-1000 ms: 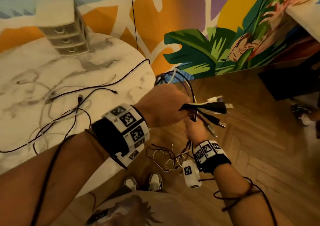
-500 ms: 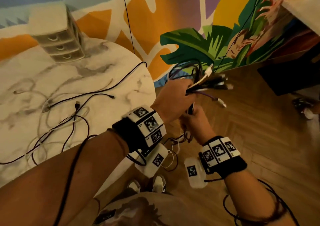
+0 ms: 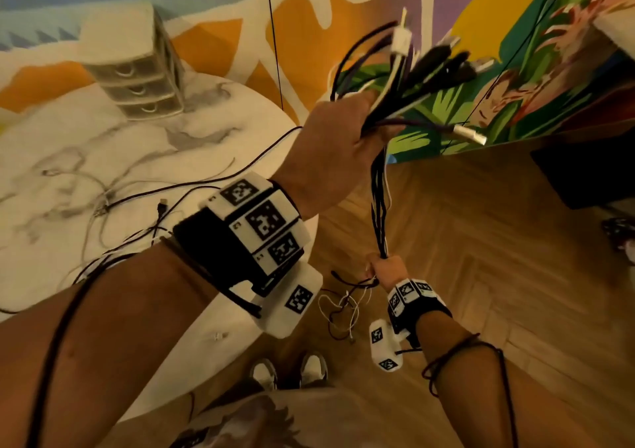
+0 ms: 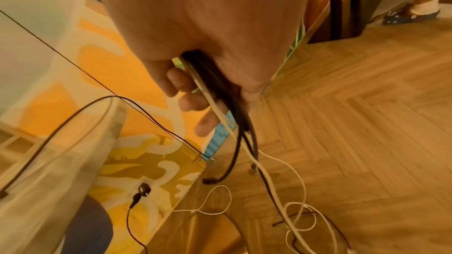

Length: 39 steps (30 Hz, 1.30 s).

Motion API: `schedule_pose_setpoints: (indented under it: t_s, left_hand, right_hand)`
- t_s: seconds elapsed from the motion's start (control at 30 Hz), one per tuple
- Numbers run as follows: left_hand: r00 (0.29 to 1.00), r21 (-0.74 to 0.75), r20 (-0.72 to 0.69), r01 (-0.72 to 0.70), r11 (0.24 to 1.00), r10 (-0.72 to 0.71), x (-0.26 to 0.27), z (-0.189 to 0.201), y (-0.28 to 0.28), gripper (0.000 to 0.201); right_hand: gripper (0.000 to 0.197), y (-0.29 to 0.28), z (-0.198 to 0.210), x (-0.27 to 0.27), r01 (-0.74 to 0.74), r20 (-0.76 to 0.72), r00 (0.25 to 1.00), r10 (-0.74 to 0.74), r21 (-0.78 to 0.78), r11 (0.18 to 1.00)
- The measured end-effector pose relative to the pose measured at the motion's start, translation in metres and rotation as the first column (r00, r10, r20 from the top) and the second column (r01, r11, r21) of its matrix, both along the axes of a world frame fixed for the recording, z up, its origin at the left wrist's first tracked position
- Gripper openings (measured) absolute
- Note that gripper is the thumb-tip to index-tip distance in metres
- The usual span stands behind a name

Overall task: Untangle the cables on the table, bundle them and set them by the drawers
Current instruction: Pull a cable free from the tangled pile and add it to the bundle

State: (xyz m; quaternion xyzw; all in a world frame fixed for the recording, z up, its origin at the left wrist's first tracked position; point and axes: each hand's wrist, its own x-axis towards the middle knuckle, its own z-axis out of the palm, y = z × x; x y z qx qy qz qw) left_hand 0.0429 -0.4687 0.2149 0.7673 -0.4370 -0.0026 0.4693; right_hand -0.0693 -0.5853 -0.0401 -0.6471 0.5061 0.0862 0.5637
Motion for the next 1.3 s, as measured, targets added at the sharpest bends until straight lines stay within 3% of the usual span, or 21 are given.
schedule_pose_setpoints:
  t_s: [0.17,0.23,0.3,0.4,0.47,0.53,0.63,0.77,0.87,0.97,1.07,1.13,1.2,1.3]
  left_hand:
    - [0.999,-0.025,0.042,-0.022,0.999,0.023,0.007,0.007,-0.001,0.024]
    - [0.998,-0.044,0.046,-0.044,0.998,0.046,0.010,0.009,-0.001,0.025]
    - [0.996,-0.051,0.068,-0.057,0.997,0.061,0.015,0.012,-0.003,0.024]
    - [0.995,-0.033,0.098,-0.025,0.999,0.028,0.014,0.009,-0.005,0.022]
    - [0.997,-0.034,0.076,0.007,0.999,-0.005,0.010,0.000,-0.009,0.022]
    - [1.000,-0.044,0.021,0.020,0.999,-0.019,0.003,-0.013,-0.014,0.024]
    - [0.999,-0.008,-0.044,0.026,1.000,-0.026,-0.006,-0.035,-0.024,0.026]
    - [0.984,0.181,-0.176,0.034,0.983,-0.001,-0.014,-0.063,-0.030,0.030]
    - [0.972,0.248,-0.232,0.041,0.968,0.018,-0.016,-0.068,-0.028,0.026]
    - [0.963,0.218,-0.260,-0.012,0.976,0.070,-0.005,-0.055,-0.019,0.018]
    - [0.923,0.109,-0.340,-0.150,0.983,0.179,0.016,-0.039,-0.007,0.026]
    - [0.896,0.049,-0.397,-0.199,0.979,0.201,0.025,-0.035,-0.001,0.031]
    - [0.858,-0.009,-0.492,-0.171,0.985,0.145,0.023,-0.035,0.000,0.032]
    - [0.774,-0.068,-0.633,-0.090,0.994,0.027,0.005,-0.040,-0.004,0.035]
  right_hand:
    - [0.031,-0.014,-0.004,0.011,0.124,-0.054,0.991,-0.126,-0.047,0.991]
    - [0.026,-0.028,0.002,0.015,0.230,0.000,0.973,-0.232,-0.124,0.965]
    - [0.021,-0.038,0.003,0.012,0.237,0.050,0.972,-0.231,-0.227,0.945]
    - [0.027,-0.039,-0.006,-0.003,-0.080,-0.142,0.989,0.035,-0.320,0.944]
    - [0.035,-0.038,-0.009,-0.011,-0.310,-0.254,0.938,0.238,-0.297,0.903]
    - [0.036,-0.033,-0.006,-0.007,-0.399,-0.167,0.916,0.365,-0.279,0.873]
    - [0.047,-0.022,0.021,0.010,-0.390,0.081,0.888,0.452,-0.388,0.835]
    - [0.039,-0.004,0.087,0.031,-0.250,0.581,0.720,0.380,-0.295,0.922]
    - [0.015,0.001,0.116,0.039,-0.269,0.671,0.658,0.341,-0.213,0.939]
    - [0.018,-0.001,0.103,0.031,-0.250,0.538,0.772,0.338,-0.232,0.940]
    - [0.036,-0.017,0.069,0.008,-0.031,0.301,0.948,0.105,-0.241,0.970]
    - [0.040,-0.034,0.040,-0.009,-0.014,0.097,0.994,0.048,-0.325,0.946]
    - [0.037,-0.049,0.018,-0.022,-0.139,-0.144,0.985,0.095,-0.338,0.931]
    - [0.039,-0.058,0.010,-0.028,-0.442,-0.385,0.858,0.340,-0.218,0.870]
